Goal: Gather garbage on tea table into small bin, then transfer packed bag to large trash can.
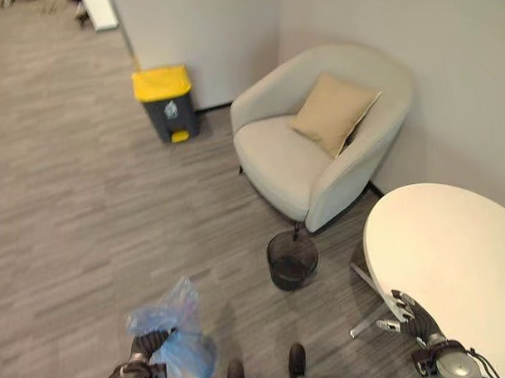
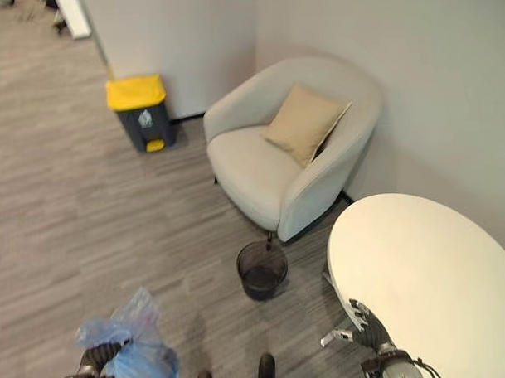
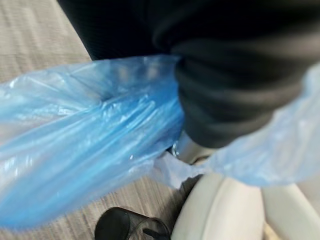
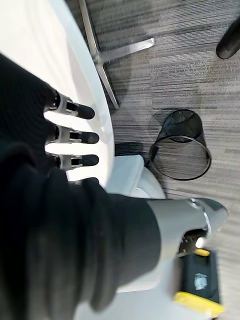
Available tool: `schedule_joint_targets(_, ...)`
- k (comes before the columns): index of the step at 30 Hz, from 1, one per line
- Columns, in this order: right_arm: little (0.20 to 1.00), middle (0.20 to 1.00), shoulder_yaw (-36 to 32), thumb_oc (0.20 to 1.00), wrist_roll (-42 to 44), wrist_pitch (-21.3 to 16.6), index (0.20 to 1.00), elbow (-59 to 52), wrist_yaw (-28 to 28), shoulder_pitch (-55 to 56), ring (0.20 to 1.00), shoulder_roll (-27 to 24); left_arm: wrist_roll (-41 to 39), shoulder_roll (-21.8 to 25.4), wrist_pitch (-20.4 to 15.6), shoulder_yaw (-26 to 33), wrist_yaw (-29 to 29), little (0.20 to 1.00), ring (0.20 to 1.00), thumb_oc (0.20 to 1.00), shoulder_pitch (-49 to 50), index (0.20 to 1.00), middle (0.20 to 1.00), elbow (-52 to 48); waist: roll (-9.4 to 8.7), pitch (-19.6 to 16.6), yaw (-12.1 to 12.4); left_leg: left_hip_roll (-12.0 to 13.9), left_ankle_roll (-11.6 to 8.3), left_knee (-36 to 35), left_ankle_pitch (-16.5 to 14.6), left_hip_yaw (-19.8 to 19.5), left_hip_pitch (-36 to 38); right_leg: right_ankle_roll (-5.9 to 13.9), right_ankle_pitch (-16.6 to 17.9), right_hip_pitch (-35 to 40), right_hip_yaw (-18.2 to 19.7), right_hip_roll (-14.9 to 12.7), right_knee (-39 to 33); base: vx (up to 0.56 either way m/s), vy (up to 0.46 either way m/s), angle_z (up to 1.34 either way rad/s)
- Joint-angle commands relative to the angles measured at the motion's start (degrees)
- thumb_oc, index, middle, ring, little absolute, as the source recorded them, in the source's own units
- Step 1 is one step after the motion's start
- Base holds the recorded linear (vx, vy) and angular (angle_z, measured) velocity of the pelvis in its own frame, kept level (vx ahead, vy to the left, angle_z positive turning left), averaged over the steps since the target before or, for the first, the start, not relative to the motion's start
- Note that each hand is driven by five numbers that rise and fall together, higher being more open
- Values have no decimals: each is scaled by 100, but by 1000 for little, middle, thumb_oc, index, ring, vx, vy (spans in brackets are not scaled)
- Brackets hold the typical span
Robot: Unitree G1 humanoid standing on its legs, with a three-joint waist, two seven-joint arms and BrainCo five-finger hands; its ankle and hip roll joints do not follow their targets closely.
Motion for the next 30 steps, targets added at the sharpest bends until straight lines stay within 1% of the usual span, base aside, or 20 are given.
schedule_joint_targets(1,1000,1000,107,1000,267,-163,1000,-103,-266,-308,1000,32,-250,237,-354,58,88,200,200,200,-280,200,200,-349,-183,-94,-136,176,-89,828,-724,1135,-75,552,-1162,448,-232,-397,360,129,120,77)
schedule_joint_targets(3,1000,1000,171,1000,238,-146,1000,-48,-301,-371,1000,40,-189,216,-365,-13,83,200,200,200,-319,200,200,-325,-148,-108,-146,180,-57,775,-767,1170,-11,581,-1180,515,-323,-433,384,149,185,103)
schedule_joint_targets(4,1000,1000,248,1000,203,-109,1000,-39,-335,-484,1000,98,-131,222,-362,-62,104,200,200,200,-346,200,200,-312,-178,-85,-101,90,9,753,-823,1078,-31,630,-1206,568,-364,-540,478,143,205,81)
schedule_joint_targets(5,1000,1000,249,1000,203,-108,1000,-38,-336,-486,1000,101,-131,223,-361,-61,104,200,200,200,-346,200,200,-313,-181,-85,-102,87,12,753,-825,1078,-32,633,-1208,566,-364,-543,481,145,321,32)
schedule_joint_targets(6,1000,1000,318,1000,164,-105,1000,-38,-368,-576,1000,158,-114,239,-359,-51,126,200,200,200,-335,200,200,-359,-196,-70,-40,-25,104,748,-900,996,-78,693,-1247,527,-317,-637,596,67,240,26)
schedule_joint_targets(9,1000,1000,416,1000,122,-104,1000,-70,-369,-682,1000,267,-105,311,-356,-4,147,200,200,200,-358,200,200,-425,-198,-14,72,-181,268,707,-1014,950,-66,796,-1318,313,-277,-868,1206,66,249,-11)
schedule_joint_targets(10,1000,1000,427,1000,132,-102,1000,-81,-370,-707,1000,296,-104,339,-354,-11,156,200,200,200,-396,200,200,-447,-211,26,72,-218,331,688,-872,968,-115,758,-1205,138,-217,-893,1442,84,201,-6)
schedule_joint_targets(11,1000,1000,466,1000,137,-107,1000,-87,-396,-753,1000,303,-99,418,-381,-77,188,200,200,200,-538,200,200,-455,-207,90,-15,-362,353,553,-861,705,-27,776,-1237,-211,346,-587,1793,93,154,25)
schedule_joint_targets(12,1000,1000,470,1000,132,-104,1000,-99,-401,-773,1000,289,-100,432,-384,-87,181,200,200,200,-575,200,200,-473,-189,102,-52,-417,367,502,-868,611,20,776,-1239,-314,535,-468,1803,245,154,100)
schedule_joint_targets(14,1000,1000,548,1000,180,-144,1000,-142,-410,-843,1000,264,-66,458,-405,-164,206,200,200,200,-683,200,200,-370,-157,142,-92,-493,414,361,-892,446,164,689,-1104,-642,604,-335,1738,228,70,100)
schedule_joint_targets(16,1000,1000,564,1000,194,-150,1000,-175,-432,-851,1000,232,-59,439,-392,-214,226,200,200,200,-737,200,200,-371,-154,194,-158,-584,437,298,-954,243,317,709,-1002,-887,726,-186,1634,196,12,27)
schedule_joint_targets(19,1000,1000,571,1000,200,-145,1000,-183,-446,-871,1000,194,-65,392,-390,-229,251,200,200,200,-772,200,200,-316,-162,236,-217,-718,455,298,-1124,20,529,750,-748,-1194,746,-120,1432,248,-14,53)
schedule_joint_targets(22,1000,1000,558,1000,146,-111,1000,-218,-463,-811,1000,183,5,325,-370,-278,238,200,200,200,-778,200,200,-281,-182,245,-289,-855,411,320,-1374,-254,904,808,-545,-1459,421,-175,1155,337,-61,43)
schedule_joint_targets(23,1000,1000,558,1000,145,-112,1000,-217,-464,-810,1000,181,6,323,-370,-279,238,200,200,200,-777,200,200,-282,-172,247,-299,-846,409,321,-1381,-266,911,807,-551,-1449,407,-172,1155,430,-145,37)
schedule_joint_targets(24,1000,1000,527,1000,152,-116,1000,-270,-443,-695,1000,191,75,317,-381,-321,209,200,200,200,-769,200,200,-295,-198,166,-372,-871,348,286,-1536,-448,1132,818,-553,-1424,436,-187,1038,329,-129,44)
schedule_joint_targets(26,1000,1000,491,1000,142,-160,1000,-255,-425,-577,1000,148,124,305,-374,-346,166,200,200,200,-717,200,200,-311,-131,53,-456,-772,229,404,-1680,-511,1290,693,-561,-1262,603,-110,1082,405,-189,100)
schedule_joint_targets(27,1000,1000,483,1000,122,-145,1000,-246,-418,-551,1000,148,128,301,-374,-351,151,200,200,200,-681,200,200,-322,-136,-11,-493,-739,175,484,-1682,-499,1286,671,-569,-1208,649,-116,1069,341,-182,101)
schedule_joint_targets(28,1000,1000,496,1000,129,-169,1000,-225,-413,-523,1000,154,133,264,-378,-340,135,200,200,200,-621,200,200,-350,-91,-61,-531,-648,52,802,-1563,-458,1221,609,-603,-1067,659,-76,1034,336,-206,56)
schedule_joint_targets(29,1000,1000,470,1000,162,-179,1000,-211,-409,-486,1000,121,129,254,-384,-360,106,200,200,200,-569,200,200,-386,-75,-96,-569,-479,-126,1611,-1168,-276,944,504,-664,-784,642,-33,947,334,-212,29)
schedule_joint_targets(30,1000,1000,452,1000,186,-185,1000,-217,-400,-462,1000,93,104,250,-380,-353,85,200,200,200,-549,200,200,-423,-80,-99,-556,-383,-184,2040,-946,-219,754,417,-722,-628,667,31,888,358,-259,-1)
